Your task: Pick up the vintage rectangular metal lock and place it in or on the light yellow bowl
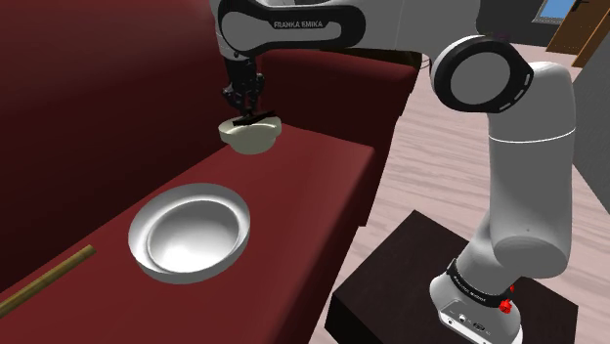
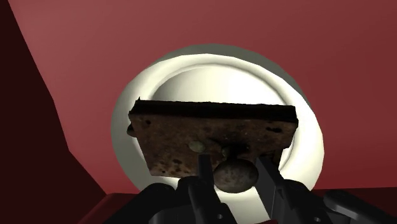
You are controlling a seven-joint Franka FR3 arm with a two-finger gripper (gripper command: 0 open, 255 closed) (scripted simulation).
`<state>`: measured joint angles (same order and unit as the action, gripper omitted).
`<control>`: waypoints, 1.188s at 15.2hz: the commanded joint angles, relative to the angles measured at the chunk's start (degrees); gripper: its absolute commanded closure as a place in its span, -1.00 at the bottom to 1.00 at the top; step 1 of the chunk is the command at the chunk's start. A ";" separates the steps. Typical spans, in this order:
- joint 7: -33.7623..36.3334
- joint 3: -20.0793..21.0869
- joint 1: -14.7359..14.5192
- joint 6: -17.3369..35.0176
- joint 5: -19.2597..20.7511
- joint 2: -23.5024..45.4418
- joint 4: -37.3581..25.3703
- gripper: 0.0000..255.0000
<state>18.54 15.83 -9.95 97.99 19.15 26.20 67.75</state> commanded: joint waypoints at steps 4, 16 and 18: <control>0.00 0.00 0.00 0.01 0.00 -0.02 0.01 -1.00; -0.82 0.13 -2.09 -8.25 0.47 1.74 -10.00 -1.00; -0.82 0.13 -2.09 -8.25 0.47 1.74 -10.00 -1.00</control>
<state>17.73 15.95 -12.03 89.76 19.62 27.92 57.79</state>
